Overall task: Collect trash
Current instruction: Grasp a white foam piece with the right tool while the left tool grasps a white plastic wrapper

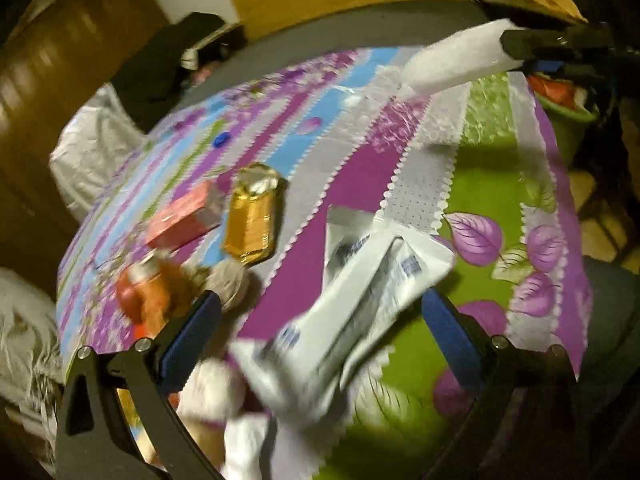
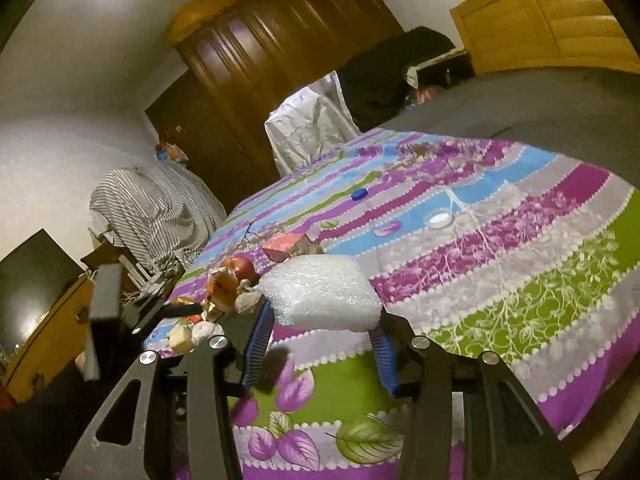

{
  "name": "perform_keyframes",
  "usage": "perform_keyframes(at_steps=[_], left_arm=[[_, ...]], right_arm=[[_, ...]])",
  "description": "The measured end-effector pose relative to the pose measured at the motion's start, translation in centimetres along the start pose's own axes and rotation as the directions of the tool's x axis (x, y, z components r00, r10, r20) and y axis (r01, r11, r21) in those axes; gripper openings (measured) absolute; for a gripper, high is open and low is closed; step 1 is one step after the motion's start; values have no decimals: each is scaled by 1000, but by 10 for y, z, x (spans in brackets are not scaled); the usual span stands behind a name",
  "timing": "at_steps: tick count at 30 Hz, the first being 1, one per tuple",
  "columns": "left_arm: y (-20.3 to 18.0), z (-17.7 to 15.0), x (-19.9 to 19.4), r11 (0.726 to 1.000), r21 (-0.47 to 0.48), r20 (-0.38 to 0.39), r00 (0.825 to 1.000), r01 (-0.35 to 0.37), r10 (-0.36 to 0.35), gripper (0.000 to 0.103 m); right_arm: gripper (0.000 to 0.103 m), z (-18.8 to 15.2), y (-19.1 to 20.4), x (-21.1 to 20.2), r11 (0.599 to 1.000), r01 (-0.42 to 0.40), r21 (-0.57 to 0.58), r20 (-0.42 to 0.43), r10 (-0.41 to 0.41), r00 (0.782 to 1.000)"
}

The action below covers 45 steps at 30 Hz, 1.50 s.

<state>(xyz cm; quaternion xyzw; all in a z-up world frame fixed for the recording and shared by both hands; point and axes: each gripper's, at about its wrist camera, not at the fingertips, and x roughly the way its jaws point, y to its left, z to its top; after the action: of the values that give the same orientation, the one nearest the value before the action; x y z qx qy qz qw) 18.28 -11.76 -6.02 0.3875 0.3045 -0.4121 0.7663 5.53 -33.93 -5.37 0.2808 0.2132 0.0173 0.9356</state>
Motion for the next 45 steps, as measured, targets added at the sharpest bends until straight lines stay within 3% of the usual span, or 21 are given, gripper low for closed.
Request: perform_keyframes(at_steps=[2, 4, 5, 6, 8, 10, 12, 13, 16, 20, 22, 25, 27, 30, 32, 33, 35, 36, 41, 45], left_arm=[[0, 4, 22, 999, 30, -55, 998, 17, -15, 96], [-4, 1, 36, 997, 34, -109, 992, 64, -60, 82], [-4, 1, 33, 994, 0, -93, 990, 109, -108, 58], [-3, 2, 28, 991, -43, -82, 989, 123, -127, 49], [-6, -1, 17, 992, -104, -74, 994, 67, -75, 41], [-13, -9, -1, 988, -149, -43, 998, 45, -52, 40], [-13, -24, -32, 965, -258, 8, 999, 43, -42, 40], [-10, -36, -50, 940, -337, 32, 999, 48, -39, 40], [2, -76, -89, 837, -548, 34, 999, 5, 17, 40], [23, -151, -133, 628, -763, -91, 987, -154, 132, 40], [36, -188, -145, 508, -825, -193, 968, -247, 157, 40], [54, -224, -152, 368, -873, -281, 947, -319, 155, 40], [60, -234, -149, 324, -876, -323, 933, -358, 160, 42], [61, -243, -137, 303, -877, -334, 926, -373, 173, 50], [60, -251, -132, 305, -879, -330, 929, -367, 166, 56], [58, -254, -134, 311, -885, -309, 936, -347, 167, 63], [56, -254, -139, 325, -893, -266, 947, -312, 178, 73], [56, -253, -139, 328, -894, -255, 949, -304, 184, 74], [53, -253, -156, 335, -901, -210, 953, -275, 218, 80], [49, -259, -162, 366, -893, -190, 957, -262, 222, 84]], right_arm=[[48, -4, -5, 1, 1000, 4, 7, -10, -4, 1000], [48, -5, -8, 2, 1000, 6, 6, -14, -6, 1000], [48, -5, -9, 4, 1000, 6, 6, -14, -6, 1000], [48, -5, -9, 4, 1000, 6, 5, -12, -6, 1000], [48, -6, -9, 2, 1000, 5, -1, -8, -5, 1000], [48, -8, -4, 1, 1000, -1, -14, -8, 1, 1000], [48, -12, 2, 2, 999, -22, -23, -16, 22, 1000], [48, -15, 6, 4, 999, -36, -29, -27, 35, 999], [48, -28, 27, 12, 993, -98, -65, -76, 93, 993], [48, -52, 68, 38, 973, -197, -121, -172, 175, 970], [48, -57, 88, 46, 962, -224, -158, -191, 193, 962], [48, -65, 121, 66, 942, -239, -236, -194, 195, 961], [48, -74, 132, 80, 939, -220, -265, -220, 164, 962], [49, -96, 135, 103, 944, -185, -272, -311, 96, 946], [53, -107, 130, 105, 950, -170, -263, -355, 69, 933], [55, -111, 127, 104, 950, -170, -263, -352, 70, 933], [72, -113, 126, 96, 945, -165, -281, -337, 64, 939], [75, -112, 126, 91, 942, -155, -297, -324, 53, 945], [79, -99, 116, 73, 941, -135, -311, -287, 42, 957], [83, -79, 122, 72, 938, -169, -302, -286, 79, 955]])
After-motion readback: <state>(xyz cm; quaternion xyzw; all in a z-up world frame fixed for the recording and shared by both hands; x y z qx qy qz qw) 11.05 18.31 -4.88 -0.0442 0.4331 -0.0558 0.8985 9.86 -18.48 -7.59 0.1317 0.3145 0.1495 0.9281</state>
